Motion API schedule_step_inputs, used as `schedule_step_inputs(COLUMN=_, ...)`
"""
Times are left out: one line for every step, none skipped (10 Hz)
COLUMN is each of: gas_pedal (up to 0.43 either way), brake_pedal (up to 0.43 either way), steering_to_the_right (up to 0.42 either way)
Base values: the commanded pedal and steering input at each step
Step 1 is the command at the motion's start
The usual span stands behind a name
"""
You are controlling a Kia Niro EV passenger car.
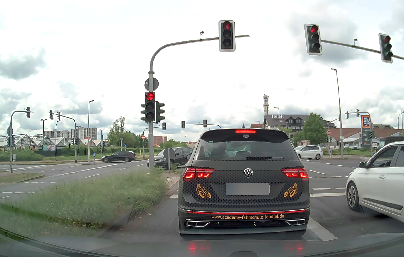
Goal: Follow the waypoints while adhering to traffic rules and regulations
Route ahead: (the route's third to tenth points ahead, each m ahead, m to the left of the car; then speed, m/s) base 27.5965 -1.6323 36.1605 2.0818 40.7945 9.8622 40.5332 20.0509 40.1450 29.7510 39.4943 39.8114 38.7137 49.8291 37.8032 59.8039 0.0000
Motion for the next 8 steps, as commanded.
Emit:
schedule_step_inputs(gas_pedal=0.0, brake_pedal=0.256, steering_to_the_right=0.006)
schedule_step_inputs(gas_pedal=0.0, brake_pedal=0.256, steering_to_the_right=0.006)
schedule_step_inputs(gas_pedal=0.0, brake_pedal=0.256, steering_to_the_right=0.006)
schedule_step_inputs(gas_pedal=0.0, brake_pedal=0.256, steering_to_the_right=0.006)
schedule_step_inputs(gas_pedal=0.0, brake_pedal=0.256, steering_to_the_right=0.006)
schedule_step_inputs(gas_pedal=0.0, brake_pedal=0.256, steering_to_the_right=0.006)
schedule_step_inputs(gas_pedal=0.0, brake_pedal=0.256, steering_to_the_right=0.006)
schedule_step_inputs(gas_pedal=0.0, brake_pedal=0.256, steering_to_the_right=0.006)
